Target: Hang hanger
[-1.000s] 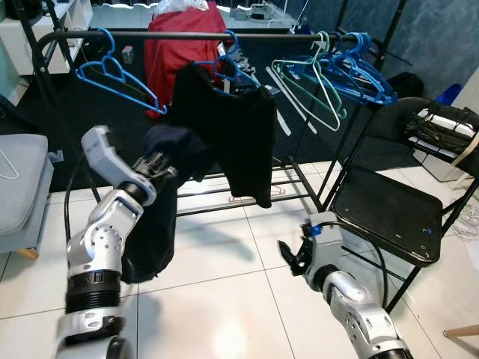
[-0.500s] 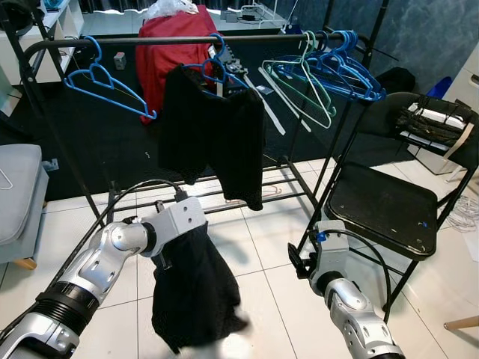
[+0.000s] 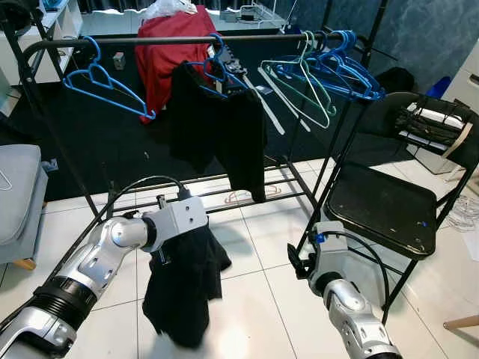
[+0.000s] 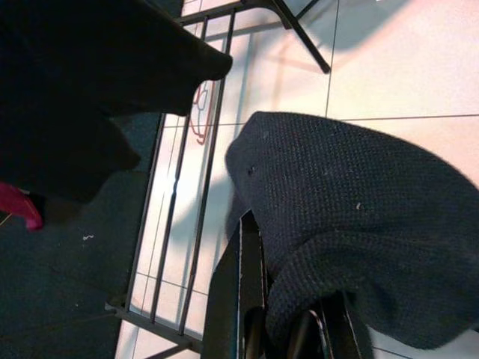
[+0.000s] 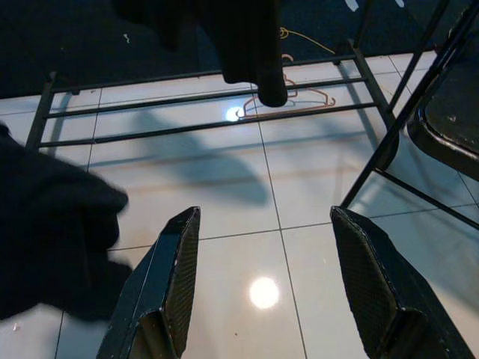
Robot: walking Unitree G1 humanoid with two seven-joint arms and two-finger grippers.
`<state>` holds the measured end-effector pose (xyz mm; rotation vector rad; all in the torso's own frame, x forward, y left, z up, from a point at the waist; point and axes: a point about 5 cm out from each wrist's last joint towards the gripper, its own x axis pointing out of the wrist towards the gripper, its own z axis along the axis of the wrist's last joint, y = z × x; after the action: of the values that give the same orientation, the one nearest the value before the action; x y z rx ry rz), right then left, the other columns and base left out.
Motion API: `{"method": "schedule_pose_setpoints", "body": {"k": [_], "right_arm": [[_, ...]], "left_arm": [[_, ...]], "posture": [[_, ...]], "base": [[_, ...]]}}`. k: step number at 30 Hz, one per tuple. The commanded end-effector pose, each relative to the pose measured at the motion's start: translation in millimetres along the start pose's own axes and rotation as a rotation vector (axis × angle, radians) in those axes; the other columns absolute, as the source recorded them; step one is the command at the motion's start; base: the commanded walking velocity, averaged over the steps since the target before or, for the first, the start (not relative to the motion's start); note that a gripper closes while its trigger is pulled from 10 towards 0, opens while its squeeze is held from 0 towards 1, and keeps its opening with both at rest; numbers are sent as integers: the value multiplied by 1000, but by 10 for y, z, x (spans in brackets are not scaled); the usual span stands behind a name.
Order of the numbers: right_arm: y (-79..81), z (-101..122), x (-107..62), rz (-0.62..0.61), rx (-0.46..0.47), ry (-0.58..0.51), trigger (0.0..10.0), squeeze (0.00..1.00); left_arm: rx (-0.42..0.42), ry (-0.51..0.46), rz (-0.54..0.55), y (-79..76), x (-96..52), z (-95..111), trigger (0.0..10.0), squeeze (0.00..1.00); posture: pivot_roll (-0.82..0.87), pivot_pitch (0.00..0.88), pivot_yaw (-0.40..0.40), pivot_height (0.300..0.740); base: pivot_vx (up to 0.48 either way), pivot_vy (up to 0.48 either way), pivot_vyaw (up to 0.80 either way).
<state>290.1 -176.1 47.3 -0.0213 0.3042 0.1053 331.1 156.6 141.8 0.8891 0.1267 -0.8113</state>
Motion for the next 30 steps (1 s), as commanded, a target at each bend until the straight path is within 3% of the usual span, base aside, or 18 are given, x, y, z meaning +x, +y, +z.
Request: {"method": "schedule_pose_setpoints", "body": {"k": [1, 7, 10, 13, 14, 15, 16, 18, 27, 30], "right_arm": [[17, -52, -9, 6, 2, 11, 10000, 0], [25, -63, -5, 10, 3, 13, 10000, 0], [90, -10, -13, 95, -20, -48, 10000, 0], [125, 17, -22, 141, -35, -77, 10000, 0], [191, 74, -47, 250, -103, -123, 10000, 0], [200, 81, -52, 273, -124, -128, 10000, 0], [200, 81, -52, 273, -124, -128, 10000, 0], [189, 55, -49, 275, -148, -114, 10000, 0], [197, 20, -46, 264, -136, -103, 10000, 0], [212, 8, -56, 281, -134, -110, 10000, 0]], "left_arm": [[1, -19, 0, -13, -10, 2, 0, 0], [-14, -29, 11, -9, -11, 4, 0, 0], [-192, -110, 78, 76, 8, 108, 0, 0], [-243, -139, 93, 104, 11, 147, 0, 0], [-460, -233, 184, 266, 27, 292, 0, 0], [-546, -265, 218, 325, 34, 339, 0, 0], [-546, -265, 218, 325, 34, 339, 0, 0], [-690, -312, 268, 428, 48, 407, 0, 0], [-751, -288, 298, 461, 61, 387, 0, 0], [-820, -248, 333, 483, 50, 322, 0, 0]], "posture": [[-130, 73, -26, 740], [-130, 71, -27, 740], [-131, 77, -25, 740], [-131, 77, -25, 740], [-131, 86, -24, 740], [-131, 86, -24, 740], [-131, 86, -24, 740], [-128, 87, -29, 740], [-133, 94, -28, 740], [-133, 95, -26, 740]], "base": [[0, 0, 0], [0, 0, 0], [0, 0, 0], [0, 0, 0], [0, 0, 0], [0, 0, 0], [0, 0, 0], [0, 0, 0], [0, 0, 0], [0, 0, 0]]}}
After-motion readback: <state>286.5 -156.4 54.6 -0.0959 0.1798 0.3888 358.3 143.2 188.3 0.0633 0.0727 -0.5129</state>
